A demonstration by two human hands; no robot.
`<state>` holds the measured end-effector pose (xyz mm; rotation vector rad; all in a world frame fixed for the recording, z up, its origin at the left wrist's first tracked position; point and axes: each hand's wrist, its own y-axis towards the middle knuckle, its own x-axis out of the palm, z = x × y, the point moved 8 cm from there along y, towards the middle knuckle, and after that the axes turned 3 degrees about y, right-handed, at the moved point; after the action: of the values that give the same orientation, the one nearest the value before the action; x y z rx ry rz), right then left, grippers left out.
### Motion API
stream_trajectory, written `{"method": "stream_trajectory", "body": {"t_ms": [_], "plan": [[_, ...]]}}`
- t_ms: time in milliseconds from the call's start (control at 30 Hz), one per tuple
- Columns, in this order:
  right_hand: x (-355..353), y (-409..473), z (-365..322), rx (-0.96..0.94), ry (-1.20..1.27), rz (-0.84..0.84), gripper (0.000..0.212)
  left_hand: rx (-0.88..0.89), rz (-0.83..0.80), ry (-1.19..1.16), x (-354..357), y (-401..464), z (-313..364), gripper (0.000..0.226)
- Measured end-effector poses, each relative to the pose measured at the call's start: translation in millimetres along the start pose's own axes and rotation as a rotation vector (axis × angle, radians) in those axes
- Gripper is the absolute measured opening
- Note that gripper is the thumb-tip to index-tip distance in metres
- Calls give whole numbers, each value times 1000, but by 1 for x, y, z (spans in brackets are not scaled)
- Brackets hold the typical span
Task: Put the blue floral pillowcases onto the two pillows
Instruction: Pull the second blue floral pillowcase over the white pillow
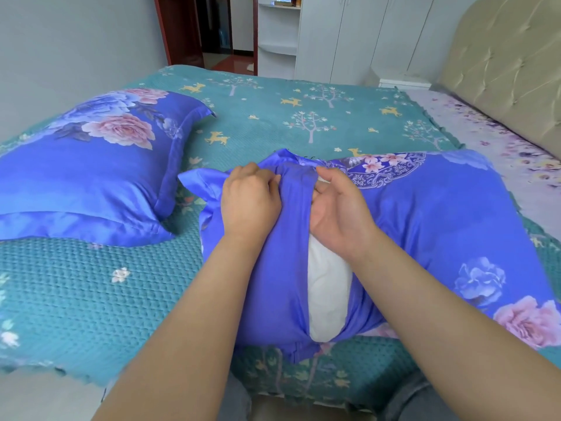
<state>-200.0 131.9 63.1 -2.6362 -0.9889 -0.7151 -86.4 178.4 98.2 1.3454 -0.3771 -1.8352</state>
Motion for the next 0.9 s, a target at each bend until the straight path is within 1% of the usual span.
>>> {"method": "stream_trajectory", "body": {"t_ms": [33, 100, 167, 233, 267, 300, 333, 367, 400, 433, 467, 500, 567, 633, 667, 700, 733, 767, 800, 833, 867, 900], "plan": [[8, 0, 0, 22, 99, -7, 57, 8, 37, -21, -7, 1, 1, 27], [19, 0, 4, 31, 227, -41, 64, -44, 75, -108, -19, 2, -4, 26], [32, -1, 8, -1, 201, -83, 65, -141, 80, -225, -25, 2, -13, 22], [40, -5, 18, -23, 83, -69, 58, -237, 40, -329, -24, -1, -20, 20], [40, -6, 20, -59, -93, -8, 52, -280, 7, -369, -20, -2, -22, 20], [37, -7, 20, -103, -359, 75, 49, -322, -34, -395, -15, -3, -24, 19], [34, -10, 21, -126, -686, 143, 50, -378, -79, -426, -9, -4, -29, 19], [35, -12, 23, -130, -1017, 161, 53, -448, -124, -477, -2, -5, -37, 20], [36, -14, 28, -119, -1325, 139, 54, -517, -170, -546, 4, -7, -44, 21], [36, -16, 33, -110, -1576, 99, 56, -562, -219, -610, 10, -8, -50, 24], [36, -17, 36, -106, -1768, 60, 59, -567, -275, -641, 14, -9, -52, 28], [37, -19, 38, -107, -1903, 39, 62, -532, -331, -636, 16, -10, -51, 32], [41, -19, 35, -81, -2077, 27, 68, -412, -435, -572, 18, -9, -41, 43], [43, -18, 35, 34, -2263, -3, 71, -297, -565, -461, 22, -12, -32, 52], [44, -20, 37, 94, -2340, -44, 73, -244, -623, -383, 25, -13, -31, 53], [45, -22, 41, 130, -2383, -93, 75, -197, -650, -302, 26, -14, -30, 52], [45, -23, 43, 132, -2386, -135, 76, -176, -632, -232, 26, -13, -32, 48], [45, -24, 43, 111, -2340, -161, 74, -174, -574, -176, 23, -11, -31, 40], [45, -25, 43, 71, -2244, -171, 70, -189, -503, -143, 19, -10, -32, 29], [42, -25, 39, 18, -2093, -158, 62, -225, -436, -157, 16, -9, -32, 17], [37, -25, 33, -54, -1925, -127, 53, -302, -393, -216, 18, -9, -36, 13], [31, -25, 25, -139, -1780, -81, 44, -402, -370, -335, 22, -10, -42, 15]]}}
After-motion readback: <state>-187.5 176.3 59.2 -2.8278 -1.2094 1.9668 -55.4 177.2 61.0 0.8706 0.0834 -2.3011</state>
